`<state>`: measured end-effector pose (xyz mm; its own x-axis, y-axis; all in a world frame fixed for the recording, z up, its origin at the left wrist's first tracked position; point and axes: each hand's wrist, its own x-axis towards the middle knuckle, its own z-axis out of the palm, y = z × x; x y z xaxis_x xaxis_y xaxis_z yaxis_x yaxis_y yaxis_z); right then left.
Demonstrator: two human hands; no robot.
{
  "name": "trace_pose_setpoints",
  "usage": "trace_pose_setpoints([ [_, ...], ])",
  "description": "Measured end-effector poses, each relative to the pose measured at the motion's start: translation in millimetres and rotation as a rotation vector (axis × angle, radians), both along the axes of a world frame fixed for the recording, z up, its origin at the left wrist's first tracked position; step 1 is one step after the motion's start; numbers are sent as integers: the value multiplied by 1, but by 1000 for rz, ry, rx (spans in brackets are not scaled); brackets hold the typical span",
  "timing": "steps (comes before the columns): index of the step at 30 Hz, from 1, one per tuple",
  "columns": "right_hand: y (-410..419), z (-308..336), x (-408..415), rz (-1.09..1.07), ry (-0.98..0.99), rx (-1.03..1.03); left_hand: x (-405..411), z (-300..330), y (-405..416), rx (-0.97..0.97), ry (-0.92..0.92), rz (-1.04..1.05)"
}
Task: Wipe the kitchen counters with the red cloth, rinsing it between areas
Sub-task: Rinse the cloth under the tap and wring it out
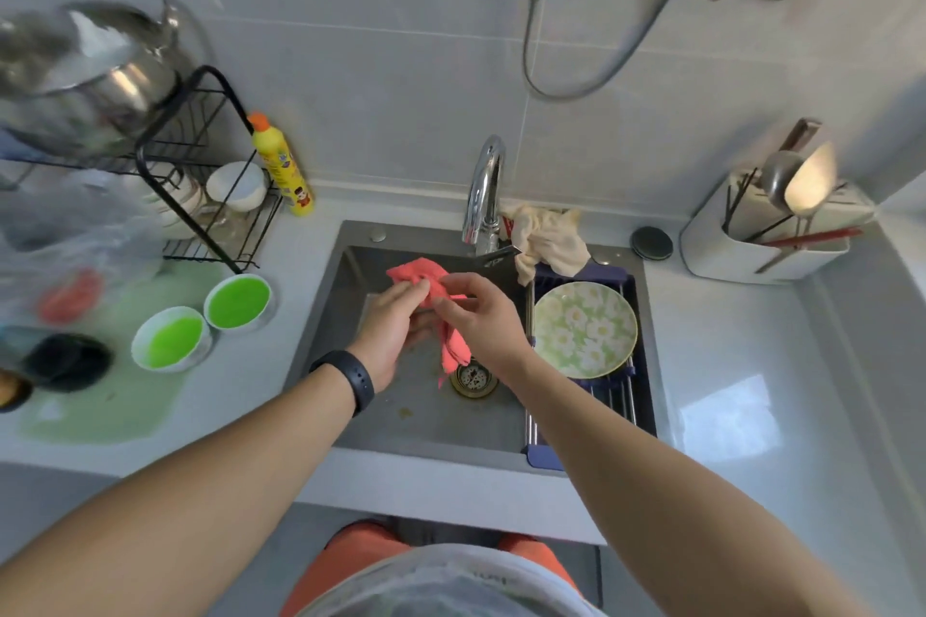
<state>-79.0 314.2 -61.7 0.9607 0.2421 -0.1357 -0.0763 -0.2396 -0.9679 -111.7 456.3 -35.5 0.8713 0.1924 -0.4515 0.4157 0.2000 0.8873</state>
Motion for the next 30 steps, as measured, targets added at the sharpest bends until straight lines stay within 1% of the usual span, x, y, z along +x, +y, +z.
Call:
trace_pose_setpoints([
  [3,-7,-4,-2,-37,-40,-53,-9,-7,-8,18,11,13],
  [6,-17,-6,4,-79,7,-12,-11,-8,-11,57,20,67],
  [12,-22,3,17,-136,37,-21,-6,-1,-5,150,16,-1],
  [15,-27,11,24,-169,-12,-49,-3,3,5,166,-8,-9],
  [17,-36,19,30,-228,-69,-75,-1,2,22,236,-28,14],
  [19,-49,27,38,-274,-123,-166,0,0,42,341,-36,19],
  [22,-69,34,44,-317,-161,-389,4,-3,69,469,-42,31],
  [24,-75,38,46,-333,-157,-491,8,-2,79,492,-64,-15],
  [28,-72,48,50,-319,-66,-635,18,-2,84,507,-69,-123],
  [30,-69,48,52,-340,32,-597,25,-7,86,534,-34,-154],
])
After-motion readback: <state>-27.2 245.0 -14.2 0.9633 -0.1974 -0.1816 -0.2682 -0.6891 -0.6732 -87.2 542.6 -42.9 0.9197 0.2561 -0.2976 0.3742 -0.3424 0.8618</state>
